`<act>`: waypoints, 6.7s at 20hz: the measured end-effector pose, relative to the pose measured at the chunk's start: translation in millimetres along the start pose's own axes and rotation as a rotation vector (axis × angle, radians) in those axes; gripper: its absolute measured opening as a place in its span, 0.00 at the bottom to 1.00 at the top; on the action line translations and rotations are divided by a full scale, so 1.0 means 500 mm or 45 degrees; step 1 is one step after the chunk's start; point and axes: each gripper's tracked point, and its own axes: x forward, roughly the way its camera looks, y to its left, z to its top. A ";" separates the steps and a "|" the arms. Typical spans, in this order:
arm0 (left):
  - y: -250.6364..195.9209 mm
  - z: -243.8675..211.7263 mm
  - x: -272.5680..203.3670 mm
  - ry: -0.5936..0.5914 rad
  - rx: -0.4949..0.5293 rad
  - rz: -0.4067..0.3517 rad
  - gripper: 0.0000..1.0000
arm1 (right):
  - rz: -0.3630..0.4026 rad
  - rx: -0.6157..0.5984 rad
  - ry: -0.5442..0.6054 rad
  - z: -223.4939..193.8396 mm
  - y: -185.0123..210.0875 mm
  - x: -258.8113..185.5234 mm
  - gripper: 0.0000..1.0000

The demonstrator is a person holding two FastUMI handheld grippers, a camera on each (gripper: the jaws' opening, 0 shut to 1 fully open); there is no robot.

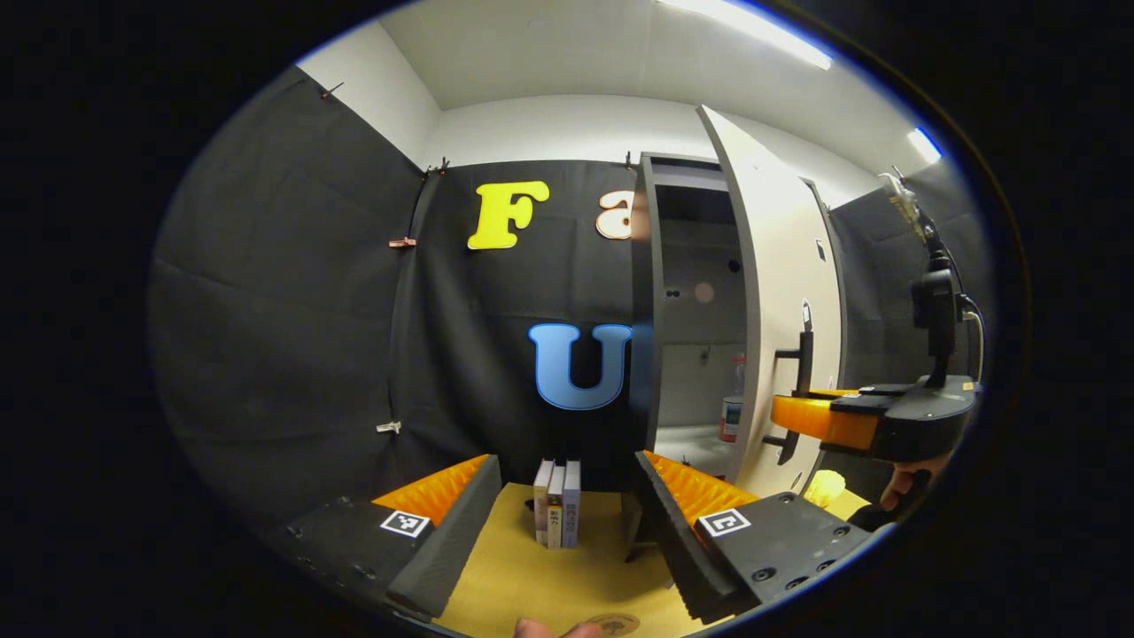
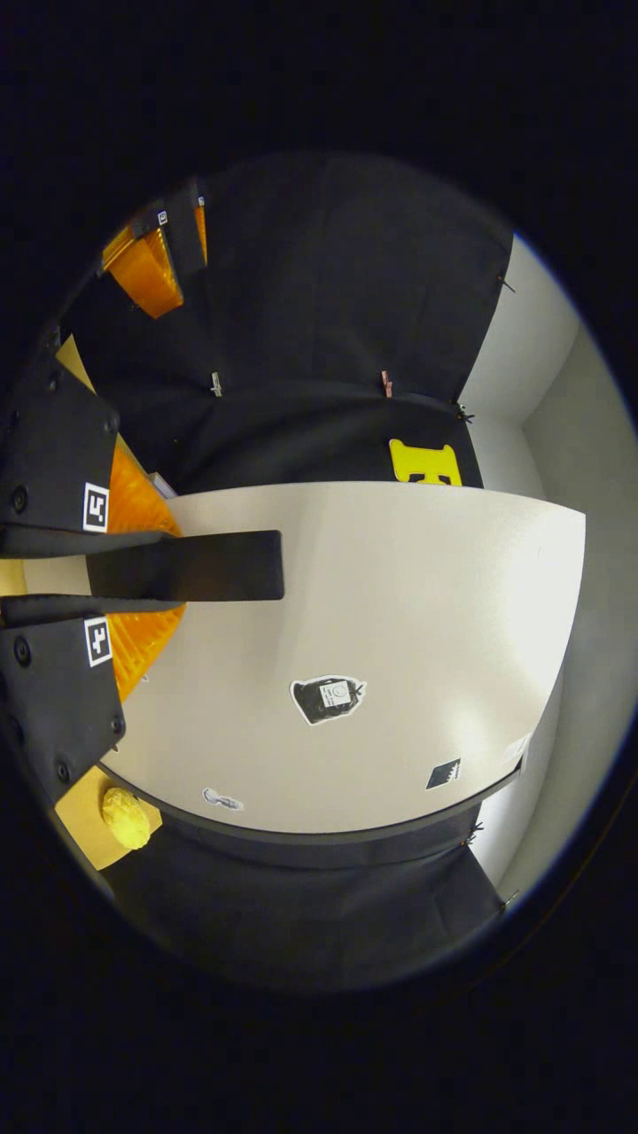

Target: Open the cabinet door with the right hand, grasp the bottle in the cabinet with the left hand and place it on the coaster, then close the cabinet door with the right hand.

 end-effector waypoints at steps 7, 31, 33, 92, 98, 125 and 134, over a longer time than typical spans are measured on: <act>-0.064 0.011 0.001 -0.010 0.013 -0.070 0.95 | -0.025 -0.001 0.013 0.008 -0.055 -0.094 0.20; -0.302 0.026 0.065 -0.032 0.006 -0.321 0.94 | -0.371 -0.051 -0.025 0.045 -0.377 -0.311 0.13; -0.309 0.025 0.066 -0.030 0.002 -0.326 0.92 | -0.382 -0.048 -0.024 0.046 -0.403 -0.320 0.13; -0.627 -0.134 0.654 0.038 0.005 -0.362 0.76 | -0.927 -0.098 -0.079 0.032 -0.740 -0.459 0.98; -0.557 -0.065 0.538 -0.020 0.026 -0.385 0.75 | -0.887 -0.100 -0.113 0.045 -0.721 -0.443 0.98; -0.221 -0.315 0.052 -0.103 0.039 -0.424 0.75 | -0.929 -0.137 -0.218 0.091 -0.670 -0.425 0.98; -0.196 -0.559 -0.008 0.020 0.002 -0.501 0.76 | -0.978 -0.053 -0.249 0.099 -0.680 -0.437 0.97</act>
